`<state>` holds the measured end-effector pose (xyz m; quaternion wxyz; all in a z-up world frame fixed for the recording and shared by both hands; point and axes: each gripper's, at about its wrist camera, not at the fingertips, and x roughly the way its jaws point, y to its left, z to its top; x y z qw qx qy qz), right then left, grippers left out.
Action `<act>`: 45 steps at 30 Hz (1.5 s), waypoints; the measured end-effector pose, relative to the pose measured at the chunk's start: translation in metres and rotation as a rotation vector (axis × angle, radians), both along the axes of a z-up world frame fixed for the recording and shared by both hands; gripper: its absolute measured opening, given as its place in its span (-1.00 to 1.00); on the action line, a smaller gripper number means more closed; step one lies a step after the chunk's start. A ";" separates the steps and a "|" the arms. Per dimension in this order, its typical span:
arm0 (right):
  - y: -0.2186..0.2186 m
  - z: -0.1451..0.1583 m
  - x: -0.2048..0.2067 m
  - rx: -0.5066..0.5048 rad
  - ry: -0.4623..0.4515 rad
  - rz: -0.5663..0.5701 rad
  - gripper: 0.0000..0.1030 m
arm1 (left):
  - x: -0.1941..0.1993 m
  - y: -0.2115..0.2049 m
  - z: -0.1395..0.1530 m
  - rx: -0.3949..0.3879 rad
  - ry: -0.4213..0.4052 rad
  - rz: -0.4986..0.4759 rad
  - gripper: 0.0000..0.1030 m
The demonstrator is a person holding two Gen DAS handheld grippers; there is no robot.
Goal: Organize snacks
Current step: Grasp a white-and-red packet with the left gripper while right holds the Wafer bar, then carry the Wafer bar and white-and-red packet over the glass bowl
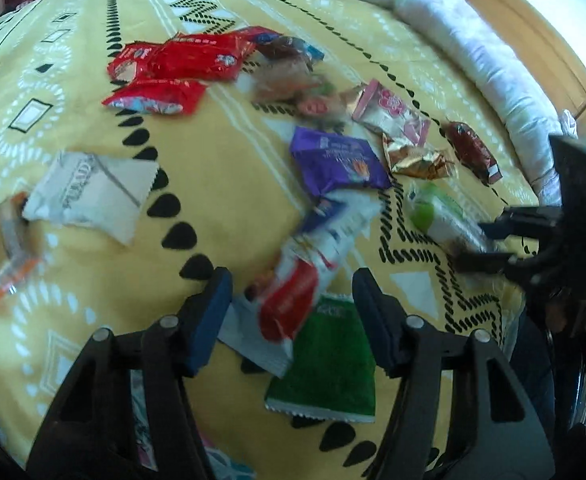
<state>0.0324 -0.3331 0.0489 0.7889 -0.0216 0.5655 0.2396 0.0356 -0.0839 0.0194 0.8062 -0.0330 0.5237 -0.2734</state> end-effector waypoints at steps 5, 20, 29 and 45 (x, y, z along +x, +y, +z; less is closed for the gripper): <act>-0.006 -0.002 0.003 0.061 -0.012 -0.030 -0.07 | -0.001 0.001 0.014 -0.012 -0.078 0.025 0.36; 0.029 -0.023 -0.006 0.006 -0.070 0.010 0.82 | -0.007 -0.034 0.000 0.059 -0.107 -0.057 -0.41; 0.004 -0.006 -0.022 -0.003 -0.141 -0.086 -0.27 | -0.024 -0.045 0.030 0.081 -0.175 0.027 -0.46; 0.126 0.194 -0.008 0.297 -0.457 0.124 -0.27 | -0.124 0.204 0.247 0.313 -0.604 0.750 -0.46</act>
